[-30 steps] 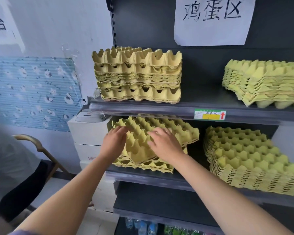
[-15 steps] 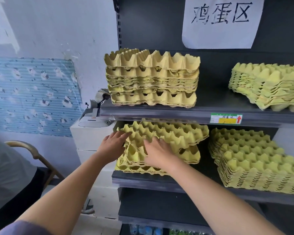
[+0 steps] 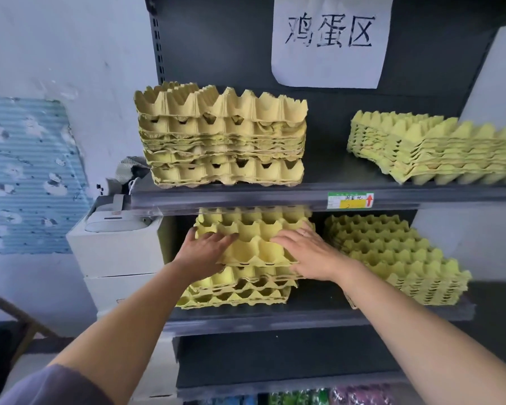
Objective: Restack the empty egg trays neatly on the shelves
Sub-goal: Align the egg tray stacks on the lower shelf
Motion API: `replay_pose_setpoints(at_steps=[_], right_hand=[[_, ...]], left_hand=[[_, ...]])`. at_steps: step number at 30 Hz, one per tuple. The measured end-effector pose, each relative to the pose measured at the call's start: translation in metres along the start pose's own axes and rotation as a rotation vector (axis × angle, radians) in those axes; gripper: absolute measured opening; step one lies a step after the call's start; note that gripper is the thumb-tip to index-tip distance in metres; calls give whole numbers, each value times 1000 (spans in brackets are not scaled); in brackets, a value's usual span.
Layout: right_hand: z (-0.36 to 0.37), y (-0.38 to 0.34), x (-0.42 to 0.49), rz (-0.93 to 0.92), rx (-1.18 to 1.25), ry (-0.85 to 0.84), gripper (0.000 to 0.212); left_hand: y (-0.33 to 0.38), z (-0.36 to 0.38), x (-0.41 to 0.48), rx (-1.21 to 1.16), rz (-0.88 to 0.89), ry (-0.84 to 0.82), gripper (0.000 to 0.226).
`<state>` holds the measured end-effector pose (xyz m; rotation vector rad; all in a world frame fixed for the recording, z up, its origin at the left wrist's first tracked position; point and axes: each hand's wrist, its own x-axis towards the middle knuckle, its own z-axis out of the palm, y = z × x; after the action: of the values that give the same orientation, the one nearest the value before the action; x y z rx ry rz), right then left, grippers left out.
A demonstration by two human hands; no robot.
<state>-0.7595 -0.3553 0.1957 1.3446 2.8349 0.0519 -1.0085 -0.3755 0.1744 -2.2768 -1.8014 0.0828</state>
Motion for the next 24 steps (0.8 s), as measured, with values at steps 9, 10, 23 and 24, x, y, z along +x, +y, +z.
replay_pose_setpoints(at_steps=[9, 10, 23, 24], right_hand=[[12, 14, 22, 159, 48, 27, 84], [15, 15, 22, 162, 39, 31, 83], [25, 13, 21, 174, -66, 203, 60], [26, 10, 20, 174, -78, 209, 59]], left_hand=[[12, 0, 14, -100, 3, -40, 62], [11, 4, 14, -106, 9, -41, 61], [0, 21, 10, -28, 35, 68, 55], [-1, 22, 9, -25, 37, 73, 55]])
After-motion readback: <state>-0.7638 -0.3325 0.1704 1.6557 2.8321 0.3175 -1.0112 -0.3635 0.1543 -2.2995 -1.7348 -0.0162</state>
